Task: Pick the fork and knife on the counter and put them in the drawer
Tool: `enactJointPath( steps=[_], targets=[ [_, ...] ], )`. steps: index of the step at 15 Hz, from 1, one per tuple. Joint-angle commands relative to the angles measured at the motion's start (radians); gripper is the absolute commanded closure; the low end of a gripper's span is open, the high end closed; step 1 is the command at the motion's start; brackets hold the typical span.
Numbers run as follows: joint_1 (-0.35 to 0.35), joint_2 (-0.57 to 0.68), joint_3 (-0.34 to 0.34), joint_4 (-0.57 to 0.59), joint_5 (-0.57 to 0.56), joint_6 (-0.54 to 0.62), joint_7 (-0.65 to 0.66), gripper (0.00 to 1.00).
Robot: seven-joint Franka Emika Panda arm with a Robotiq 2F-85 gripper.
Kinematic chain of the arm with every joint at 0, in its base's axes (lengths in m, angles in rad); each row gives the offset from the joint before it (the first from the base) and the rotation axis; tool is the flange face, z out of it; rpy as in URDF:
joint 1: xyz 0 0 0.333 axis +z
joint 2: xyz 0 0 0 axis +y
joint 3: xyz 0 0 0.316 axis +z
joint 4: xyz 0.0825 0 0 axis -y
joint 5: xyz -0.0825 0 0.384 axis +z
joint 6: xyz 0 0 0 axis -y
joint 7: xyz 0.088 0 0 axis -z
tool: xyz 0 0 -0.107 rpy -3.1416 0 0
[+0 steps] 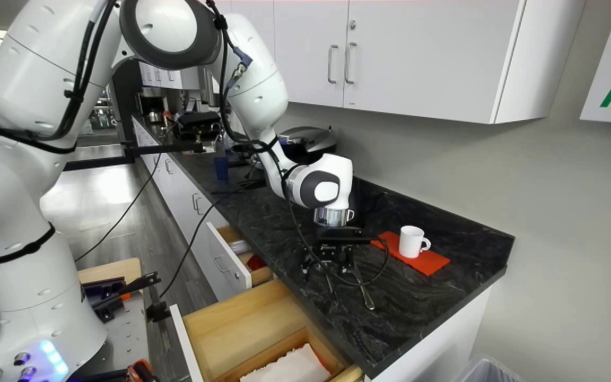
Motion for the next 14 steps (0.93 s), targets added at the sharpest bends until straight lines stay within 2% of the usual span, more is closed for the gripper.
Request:
enactJointPath(
  steps=[1, 8, 14],
  targets=[
    [-0.003, -0.017, -0.001, -0.024, -0.013, 0.049, -0.054, 0.00],
    [-0.011, -0.001, -0.021, -0.031, -0.020, 0.200, -0.076, 0.00],
    [-0.018, 0.028, -0.014, -0.028, -0.006, 0.261, -0.069, 0.00]
  ],
)
